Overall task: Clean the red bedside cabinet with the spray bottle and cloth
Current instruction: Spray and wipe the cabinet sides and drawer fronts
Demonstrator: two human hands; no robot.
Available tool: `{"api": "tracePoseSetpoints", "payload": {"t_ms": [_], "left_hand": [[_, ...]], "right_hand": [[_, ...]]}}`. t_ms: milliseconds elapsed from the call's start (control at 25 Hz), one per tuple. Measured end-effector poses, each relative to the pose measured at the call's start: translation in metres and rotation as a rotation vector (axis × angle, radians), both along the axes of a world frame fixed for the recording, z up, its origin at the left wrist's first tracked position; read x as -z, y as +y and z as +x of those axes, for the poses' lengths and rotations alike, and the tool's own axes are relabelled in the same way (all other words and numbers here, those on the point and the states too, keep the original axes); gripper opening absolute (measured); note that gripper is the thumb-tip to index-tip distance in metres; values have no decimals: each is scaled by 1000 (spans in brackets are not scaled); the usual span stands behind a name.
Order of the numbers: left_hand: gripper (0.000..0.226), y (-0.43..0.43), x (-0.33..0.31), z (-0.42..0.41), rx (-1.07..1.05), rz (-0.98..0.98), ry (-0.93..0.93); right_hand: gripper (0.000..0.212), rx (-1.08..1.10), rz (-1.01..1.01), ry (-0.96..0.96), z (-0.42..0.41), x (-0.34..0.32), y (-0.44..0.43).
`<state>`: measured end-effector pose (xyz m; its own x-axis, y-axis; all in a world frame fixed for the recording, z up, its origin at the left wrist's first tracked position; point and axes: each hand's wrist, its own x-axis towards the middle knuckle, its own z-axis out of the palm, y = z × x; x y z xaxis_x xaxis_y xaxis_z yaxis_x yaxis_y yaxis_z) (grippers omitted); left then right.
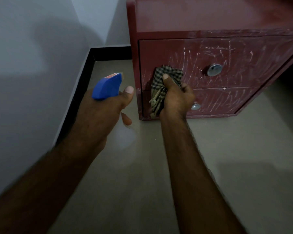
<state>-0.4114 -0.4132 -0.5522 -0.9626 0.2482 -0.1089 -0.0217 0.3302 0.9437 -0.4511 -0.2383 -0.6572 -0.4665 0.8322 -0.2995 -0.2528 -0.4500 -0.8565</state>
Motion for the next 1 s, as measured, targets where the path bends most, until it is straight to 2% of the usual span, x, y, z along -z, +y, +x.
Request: {"api": "tracePoseSetpoints", "payload": {"t_ms": [40, 160, 360, 440, 560, 640, 840, 1000], "left_hand": [[38, 0, 0, 0, 0, 0, 1], [59, 0, 4, -2, -6, -15, -6], [57, 2, 2, 2, 8, -12, -13], [53, 3, 0, 2, 6, -8, -18], [19, 4, -1, 4, 31, 6, -17], [17, 4, -1, 5, 29, 14, -13], [15, 6, -4, 9, 36, 27, -14], [16, 7, -3, 10, 42, 30, -11]], "right_hand": [[55, -5, 7, 9, -1, -5, 2], [54, 11, 59, 59, -3, -21, 11], [57, 37, 6, -5, 8, -8, 13], [50, 35, -13, 11, 10, -15, 14], [48, 51, 69, 33, 9, -35, 21], [46, 73, 124, 12, 10, -38, 24], [45, 62, 25, 3, 19, -23, 21], [48, 76, 118, 32, 11, -41, 29]]}}
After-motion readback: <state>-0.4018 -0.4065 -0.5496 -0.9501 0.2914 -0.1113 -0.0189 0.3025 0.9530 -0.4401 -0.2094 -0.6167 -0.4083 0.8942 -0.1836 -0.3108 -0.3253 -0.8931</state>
